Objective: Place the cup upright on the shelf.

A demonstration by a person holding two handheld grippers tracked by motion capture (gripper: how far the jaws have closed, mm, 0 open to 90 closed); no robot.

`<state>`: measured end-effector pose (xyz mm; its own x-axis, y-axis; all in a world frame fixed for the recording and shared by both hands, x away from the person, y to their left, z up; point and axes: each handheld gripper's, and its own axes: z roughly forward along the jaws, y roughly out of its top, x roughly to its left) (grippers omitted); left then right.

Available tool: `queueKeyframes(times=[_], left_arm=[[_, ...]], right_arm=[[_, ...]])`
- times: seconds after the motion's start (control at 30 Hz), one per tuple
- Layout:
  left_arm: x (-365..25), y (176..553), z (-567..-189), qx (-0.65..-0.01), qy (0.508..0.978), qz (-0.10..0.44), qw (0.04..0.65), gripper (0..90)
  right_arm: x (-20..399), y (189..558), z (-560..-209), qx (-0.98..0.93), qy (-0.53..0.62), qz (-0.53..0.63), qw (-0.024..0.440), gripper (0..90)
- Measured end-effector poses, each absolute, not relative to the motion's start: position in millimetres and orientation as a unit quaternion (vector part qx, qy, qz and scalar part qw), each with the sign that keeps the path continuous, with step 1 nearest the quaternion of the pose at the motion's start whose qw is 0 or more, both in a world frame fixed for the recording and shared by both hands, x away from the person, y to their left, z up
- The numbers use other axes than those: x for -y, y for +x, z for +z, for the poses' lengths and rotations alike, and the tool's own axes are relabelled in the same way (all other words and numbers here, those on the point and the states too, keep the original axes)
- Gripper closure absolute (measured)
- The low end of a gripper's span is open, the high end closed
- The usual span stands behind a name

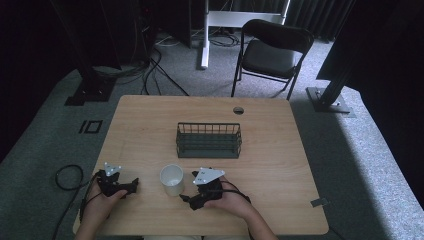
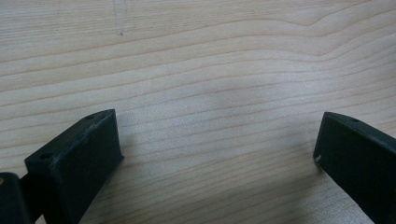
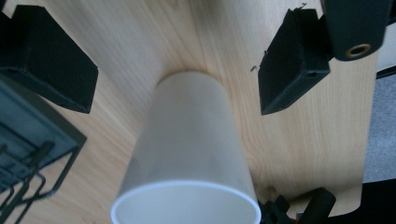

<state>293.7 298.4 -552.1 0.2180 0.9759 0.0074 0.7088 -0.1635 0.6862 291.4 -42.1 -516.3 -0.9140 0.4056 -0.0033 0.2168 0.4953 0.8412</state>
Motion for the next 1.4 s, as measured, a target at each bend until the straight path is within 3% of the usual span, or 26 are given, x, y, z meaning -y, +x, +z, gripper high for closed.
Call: queueKeyframes(times=[1.0,1.13,1.2,1.4], left_arm=[[-298,294,-552,-0.580,0.726,0.234,0.286,1.0],[-298,294,-552,-0.580,0.726,0.234,0.286,1.0],[-298,294,-552,-0.580,0.726,0.233,0.286,1.0],[-298,294,-552,-0.580,0.726,0.233,0.286,1.0]], right_arm=[[2,304,-507,-0.828,0.181,0.519,0.107,12.8],[0,303,-507,-0.827,0.178,0.522,0.107,14.1],[0,304,-507,-0.825,0.181,0.523,0.109,18.9],[-1,304,-504,-0.832,0.172,0.515,0.116,19.4]])
